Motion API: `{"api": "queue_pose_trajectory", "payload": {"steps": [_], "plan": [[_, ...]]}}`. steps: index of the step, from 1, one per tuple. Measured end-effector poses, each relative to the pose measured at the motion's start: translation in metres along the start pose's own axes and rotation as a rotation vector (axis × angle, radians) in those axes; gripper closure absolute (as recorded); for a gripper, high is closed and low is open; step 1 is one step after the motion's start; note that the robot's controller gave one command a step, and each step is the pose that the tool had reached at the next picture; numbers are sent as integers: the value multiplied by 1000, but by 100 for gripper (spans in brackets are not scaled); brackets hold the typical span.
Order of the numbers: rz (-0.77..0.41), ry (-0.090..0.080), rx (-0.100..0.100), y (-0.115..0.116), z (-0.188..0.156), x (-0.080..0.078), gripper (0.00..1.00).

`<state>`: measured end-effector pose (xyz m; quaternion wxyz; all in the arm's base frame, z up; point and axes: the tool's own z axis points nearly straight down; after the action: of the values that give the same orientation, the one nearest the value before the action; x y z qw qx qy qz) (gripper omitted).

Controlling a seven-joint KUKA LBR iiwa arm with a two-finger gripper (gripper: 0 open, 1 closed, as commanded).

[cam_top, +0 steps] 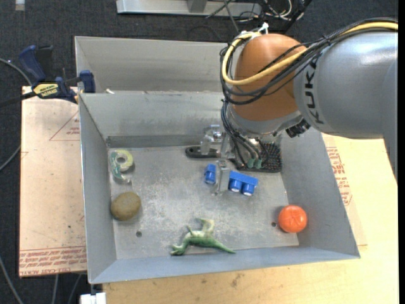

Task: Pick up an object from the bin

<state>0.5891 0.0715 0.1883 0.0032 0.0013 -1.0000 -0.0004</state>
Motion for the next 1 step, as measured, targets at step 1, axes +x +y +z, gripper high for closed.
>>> {"api": "queue_pose_trajectory", "payload": {"steps": [1], "plan": [[2,-8,-1,0,-5,-1,0]]}}
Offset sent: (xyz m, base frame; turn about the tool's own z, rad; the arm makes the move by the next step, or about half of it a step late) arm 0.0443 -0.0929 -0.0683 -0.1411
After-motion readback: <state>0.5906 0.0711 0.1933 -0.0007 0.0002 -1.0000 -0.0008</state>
